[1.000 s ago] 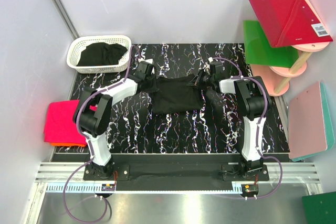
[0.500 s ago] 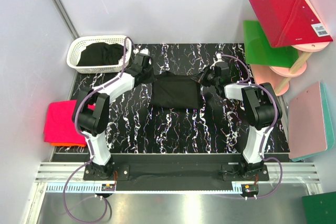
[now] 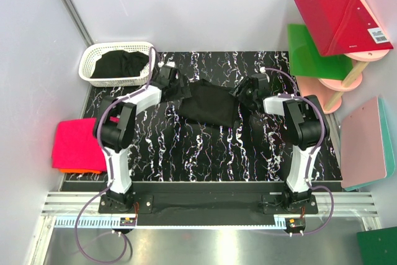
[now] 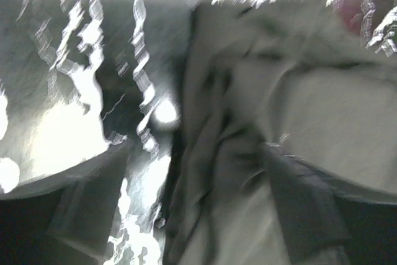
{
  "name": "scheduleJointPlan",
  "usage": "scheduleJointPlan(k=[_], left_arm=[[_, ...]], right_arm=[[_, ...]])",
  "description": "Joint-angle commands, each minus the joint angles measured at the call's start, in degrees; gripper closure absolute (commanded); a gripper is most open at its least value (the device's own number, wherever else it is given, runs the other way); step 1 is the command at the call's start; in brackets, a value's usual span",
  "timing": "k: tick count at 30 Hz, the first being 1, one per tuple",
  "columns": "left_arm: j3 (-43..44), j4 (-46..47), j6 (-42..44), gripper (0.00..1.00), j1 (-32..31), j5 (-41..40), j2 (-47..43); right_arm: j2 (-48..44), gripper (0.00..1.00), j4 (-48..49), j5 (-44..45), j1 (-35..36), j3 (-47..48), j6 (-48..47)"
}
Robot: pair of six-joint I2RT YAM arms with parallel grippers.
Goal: Fold and stack the t-shirts
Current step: Smooth out wrinkles on the folded tshirt
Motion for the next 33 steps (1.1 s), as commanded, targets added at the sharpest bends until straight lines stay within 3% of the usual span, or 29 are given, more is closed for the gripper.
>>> scheduleJointPlan(k=[1, 5, 11, 18, 22, 25, 26, 28, 30, 33], left_arm=[[-10.15, 5.36, -0.75, 0.01, 0.91, -2.59, -12.02], [-13.77, 7.13, -1.02, 0.01, 1.88, 2.57, -13.27], [-14.38, 11.95, -5.76, 0.01, 2.23, 12.86, -5.71], [-21.22, 19.69, -9.1, 0.01, 2.32, 14.64, -8.24], [-19.49, 19.35, -8.58, 0.01, 2.32, 17.97, -6.24], [-18.08, 19.34, -9.19, 0.01, 2.32, 19.04, -3.86], [-18.68, 19.43, -9.28, 0.01, 2.4, 16.94, -4.55], [-19.65, 19.08, -8.76, 0.01, 2.49, 13.86, -6.22], [-20.01, 16.28, -7.53, 0.01, 2.67, 7.98, -9.38], [-18.69, 9.86, -4.8, 0.01, 2.67, -1.85, -13.69]], right_arm=[[-5.92, 0.32, -0.58, 4.34, -0.22, -0.94, -1.27], [-11.28, 0.3, 0.73, 4.26, -0.22, -5.86, -1.28], [-14.63, 0.3, -0.49, 3.82, -0.13, -8.24, -1.8], [-11.74, 0.3, -2.51, 1.19, -0.13, -7.37, -1.8], [-9.18, 0.34, 0.81, -4.59, -0.13, -6.92, -0.58], [-8.74, 0.56, 6.01, -9.96, -0.05, -7.1, -0.22], [-9.0, 0.73, 6.01, -10.41, 0.13, -6.58, -0.4], [-10.93, 0.88, 5.92, -10.42, 0.39, -6.48, -1.62], [-13.47, 0.97, 3.74, -9.11, 1.18, -6.22, -2.68], [-17.25, 0.96, -0.65, -2.8, 3.03, -6.22, -5.05]])
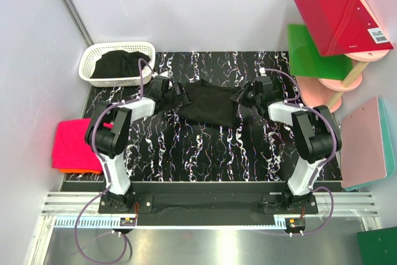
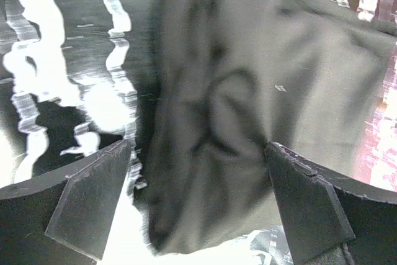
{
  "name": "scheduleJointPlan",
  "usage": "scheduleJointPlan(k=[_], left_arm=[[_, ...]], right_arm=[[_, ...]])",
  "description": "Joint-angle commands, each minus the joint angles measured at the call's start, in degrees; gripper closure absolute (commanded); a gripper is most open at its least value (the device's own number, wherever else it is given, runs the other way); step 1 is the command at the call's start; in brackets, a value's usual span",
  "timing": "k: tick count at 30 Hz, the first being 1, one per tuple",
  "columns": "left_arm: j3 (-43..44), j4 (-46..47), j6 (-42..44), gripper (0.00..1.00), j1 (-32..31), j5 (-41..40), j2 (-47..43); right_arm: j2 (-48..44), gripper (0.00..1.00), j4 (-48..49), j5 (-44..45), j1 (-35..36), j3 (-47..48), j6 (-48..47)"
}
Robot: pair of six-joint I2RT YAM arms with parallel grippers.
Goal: Fold and stack the t-shirts
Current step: Smooth out wrinkles on the folded tshirt
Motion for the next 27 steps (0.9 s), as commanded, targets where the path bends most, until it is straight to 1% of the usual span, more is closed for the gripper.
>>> scheduleJointPlan(k=[1, 2, 4, 5, 6, 8, 9, 10, 11, 12, 13, 14, 15, 16, 17, 18, 19, 21, 22, 23, 24, 25, 27], left_arm=[[0.43, -8.09, 3.99, 0.01, 0.44, -15.77, -7.77], [0.09, -9.58, 4.43, 0.01, 0.35, -20.06, -10.66], [-0.35, -10.73, 4.78, 0.01, 0.26, -24.39, -13.57], [-0.88, -11.34, 4.87, 0.01, 0.26, -27.28, -16.37], [-1.32, -11.0, 5.04, 0.01, 0.26, -28.1, -17.7], [-2.98, -8.28, 5.84, 0.01, 0.26, -26.44, -21.05], [-3.6, -6.71, 6.53, 0.03, 0.26, -24.78, -21.75], [-4.57, -4.08, 6.63, 0.23, 0.35, -19.72, -22.37], [-4.66, -3.36, 6.54, 0.47, 0.35, -17.32, -22.29], [-4.66, -2.22, 5.24, 0.79, 0.35, -14.94, -21.94], [-3.62, -1.77, 4.44, 1.0, 0.35, -9.35, -19.93], [-2.57, -1.77, 3.91, 1.0, 0.44, -5.82, -18.52], [-1.6, -1.68, 3.03, 1.0, 0.35, -2.13, -16.68], [0.07, -1.42, 1.89, 1.0, 0.44, 4.26, -13.18], [0.34, -0.29, 1.01, 1.0, 0.35, 7.02, -11.75], [0.08, 1.46, -1.26, 1.0, 0.35, 9.31, -10.61], [-1.83, 7.14, -3.2, 1.0, 0.35, 13.43, -9.03], [-3.25, 12.36, -7.41, 1.0, 0.44, 17.49, -7.27], [-3.78, 16.73, -8.83, 1.0, 0.44, 21.51, -4.91], [-4.05, 19.21, -10.23, 1.0, 0.44, 23.38, -3.75], [-4.66, 21.93, -13.55, 1.0, 0.44, 24.88, -2.78], [-6.23, 28.57, -15.33, 1.0, 0.53, 27.07, -0.95], [-7.38, 33.98, -19.62, 1.0, 0.53, 29.71, 1.69]], right_arm=[[-8.19, 0.96, -2.09, 8.14, 2.77, 1.61, -4.22], [-9.25, 0.96, -2.09, 9.92, 3.12, 0.56, -4.4], [-11.45, 0.94, -1.83, 13.43, 4.26, -0.5, -4.58], [-11.98, 0.94, -1.05, 13.45, 4.53, -1.46, -4.76], [-12.16, 0.94, 0.88, 13.19, 4.7, -1.82, -4.76], [-10.59, 0.95, 3.52, 10.03, 5.14, -1.65, -4.93], [-9.36, 0.96, 4.14, 6.8, 5.14, -1.04, -4.85], [-7.87, 0.98, 4.76, 4.68, 5.23, 0.71, -4.76], [-4.37, 0.99, 5.46, 2.31, 5.23, 1.94, -4.58], [-2.42, 1.0, 5.99, -2.58, 5.23, 3.26, -3.97], [-0.49, 1.0, 6.34, -4.98, 5.23, 5.88, -3.27], [3.8, 1.0, 5.74, -7.27, 5.23, 7.65, -2.65], [5.84, 1.0, 4.86, -11.38, 5.23, 9.49, -1.52], [8.12, 1.0, 3.63, -13.25, 5.23, 13.25, -0.9], [11.63, 1.0, 1.62, -14.49, 5.41, 14.86, -0.37], [13.05, 1.0, 0.73, -15.72, 5.32, 16.0, 0.42], [14.02, 1.0, -0.06, -15.73, 5.32, 17.41, 0.6], [15.44, 1.0, -3.14, -13.81, 5.32, 18.04, 0.6], [15.44, 1.0, -3.93, -12.84, 5.32, 17.78, 0.52], [14.74, 1.0, -4.63, -11.96, 5.41, 17.43, 0.08], [14.39, 1.0, -4.9, -10.3, 5.32, 16.64, -0.53], [13.26, 1.0, -5.6, -9.15, 5.32, 16.46, -0.97], [12.54, 1.0, -8.41, -5.47, 5.32, 16.28, -2.64]])
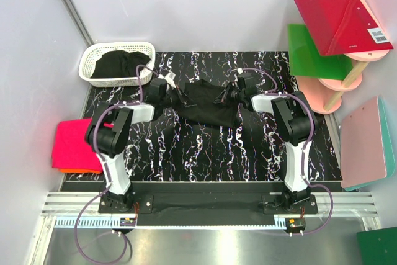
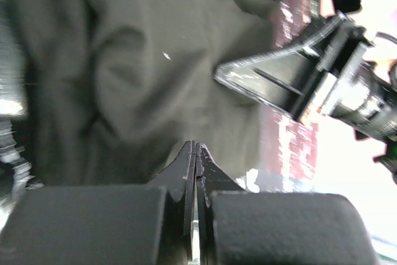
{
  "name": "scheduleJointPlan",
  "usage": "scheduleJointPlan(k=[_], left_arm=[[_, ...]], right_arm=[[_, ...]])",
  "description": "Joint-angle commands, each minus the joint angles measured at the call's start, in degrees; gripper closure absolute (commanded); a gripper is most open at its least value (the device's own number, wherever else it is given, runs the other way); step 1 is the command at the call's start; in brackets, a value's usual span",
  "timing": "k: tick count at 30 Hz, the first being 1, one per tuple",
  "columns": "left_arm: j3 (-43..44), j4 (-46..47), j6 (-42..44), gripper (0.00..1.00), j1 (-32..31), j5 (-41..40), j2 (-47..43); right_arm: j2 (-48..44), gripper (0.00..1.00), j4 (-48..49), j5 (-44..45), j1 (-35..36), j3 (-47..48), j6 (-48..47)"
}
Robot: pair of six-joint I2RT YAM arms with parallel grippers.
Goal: Fold and stack the t-shirts
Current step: Smooth out wrinkles on the folded tshirt
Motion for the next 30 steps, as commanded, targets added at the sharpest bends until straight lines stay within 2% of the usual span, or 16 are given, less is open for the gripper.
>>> scheduleJointPlan(k=[1, 3, 6, 11, 13, 14, 15, 17, 18, 19, 20, 24, 30], left_arm=[[-2.45, 24.91, -11.84, 1.0, 0.07, 13.35, 4.43], [-2.54, 32.9, -16.93, 1.0, 0.16, 16.77, 8.37], [-2.1, 38.83, -22.57, 1.0, 0.16, 18.72, 14.0], [-1.66, 40.78, -26.53, 1.0, 0.68, 18.73, 20.17], [-0.35, 33.16, -24.44, 1.0, 0.95, 18.38, 20.71], [0.18, 29.04, -19.29, 1.0, 0.95, 17.76, 19.31], [2.1, 15.78, -15.41, 1.0, 0.86, 14.45, 18.17], [5.53, 0.77, -3.41, 1.0, 0.51, 8.91, 16.15], [7.98, -7.65, -0.9, 1.0, 0.25, 4.79, 14.83], [8.27, -8.26, 0.96, 1.0, 0.24, 4.58, 14.21], [7.92, -7.48, 1.06, 1.0, 0.42, 4.83, 13.51], [2.4, 6.01, -1.21, 1.0, 1.21, 9.13, 6.59], [0.89, 13.7, -4.38, 1.0, 0.16, 15.82, -0.03]], right_arm=[[-4.18, 1.0, -5.4, 5.74, 0.36, 0.94, -2.6], [-4.62, 1.0, -6.29, 8.03, 0.44, 0.67, -3.22], [-4.8, 1.0, -6.99, 9.7, 0.44, 0.5, -3.22], [-4.62, 1.0, -8.31, 11.98, 0.45, 0.23, -2.87], [-4.54, 1.0, -9.01, 12.34, 0.45, 0.32, -2.87], [-4.53, 1.0, -9.19, 12.78, 0.45, 0.32, -2.87], [-4.53, 1.0, -9.36, 13.04, 0.45, 0.32, -2.96], [-4.01, 1.0, -9.63, 12.87, 0.45, 0.58, -2.87], [-3.75, 1.0, -9.63, 12.87, 0.45, 0.67, -2.87], [-3.4, 1.0, -9.63, 12.35, 0.45, 0.85, -2.7], [-3.13, 1.0, -9.54, 12.17, 0.53, 0.94, -2.61], [-2.51, 1.0, -9.19, 11.46, 0.44, 1.55, -2.34], [-2.51, 1.0, -9.1, 11.64, 0.45, 1.29, -2.78]])
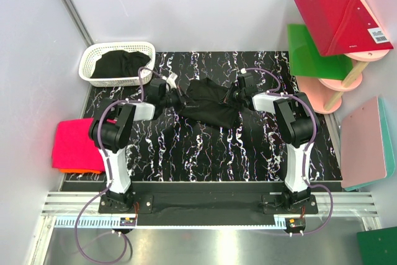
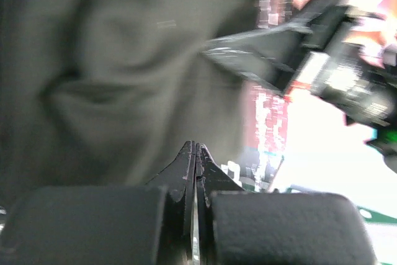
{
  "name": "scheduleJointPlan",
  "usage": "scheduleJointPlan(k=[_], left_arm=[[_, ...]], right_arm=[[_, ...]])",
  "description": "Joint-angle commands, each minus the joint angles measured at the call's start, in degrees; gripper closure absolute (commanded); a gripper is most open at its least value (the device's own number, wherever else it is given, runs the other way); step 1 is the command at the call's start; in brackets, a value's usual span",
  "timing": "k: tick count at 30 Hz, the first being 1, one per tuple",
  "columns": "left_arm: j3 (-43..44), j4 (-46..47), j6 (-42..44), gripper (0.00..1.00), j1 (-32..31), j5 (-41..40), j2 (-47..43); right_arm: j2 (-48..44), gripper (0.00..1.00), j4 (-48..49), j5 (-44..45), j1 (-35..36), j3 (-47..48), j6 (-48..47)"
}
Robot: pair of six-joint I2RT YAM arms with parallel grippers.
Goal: Fold and stack the t-shirts
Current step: Smooth out wrinkles on the folded tshirt
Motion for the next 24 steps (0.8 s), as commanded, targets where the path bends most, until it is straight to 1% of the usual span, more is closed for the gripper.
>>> scheduleJointPlan(k=[1, 4, 5, 7, 11, 14, 16, 19, 21, 22, 24], left_arm=[[-0.16, 9.4, -1.19, 1.0, -1.04, 5.68, -5.87], [-0.6, 14.58, -4.96, 1.0, -2.63, 7.88, -4.3], [-0.25, 17.81, -6.28, 1.0, -3.59, 8.84, -2.2], [0.54, 19.95, -9.27, 1.0, -4.82, 9.81, 1.83], [1.42, 28.8, -14.73, 1.0, -8.59, 11.13, 8.62], [1.77, 31.54, -17.1, 1.0, -10.44, 11.31, 13.45], [1.51, 32.34, -18.16, 1.0, -11.15, 11.49, 15.47], [1.59, 31.73, -16.85, 1.0, -11.77, 11.49, 15.05], [1.6, 29.72, -15.53, 1.0, -11.68, 11.84, 13.39], [1.94, 28.58, -13.61, 1.0, -11.6, 11.75, 10.94], [3.17, 22.0, -10.62, 1.0, -11.51, 11.4, 8.03]], right_arm=[[-0.2, 1.0, -1.8, 1.8, 0.31, 1.37, -1.21], [0.33, 1.0, -1.71, 1.45, 0.4, 1.55, -0.95], [0.42, 1.0, -1.71, 1.36, 0.32, 1.55, -0.95], [0.68, 1.0, -1.45, 1.54, 0.32, 1.38, -0.86], [0.77, 1.0, -1.54, 1.71, 0.31, 1.2, -0.94], [0.95, 1.0, -1.54, 1.89, 0.31, 1.2, -0.95], [1.03, 1.0, -1.8, 1.89, 0.31, 1.2, -0.95], [1.21, 1.0, -1.71, 1.63, 0.31, 1.29, -0.95], [1.21, 1.0, -1.72, 1.54, 0.31, 1.29, -0.95], [1.21, 1.0, -1.71, 1.63, 0.31, 1.2, -0.95], [1.21, 1.0, -1.71, 1.63, 0.32, 1.03, -1.03]])
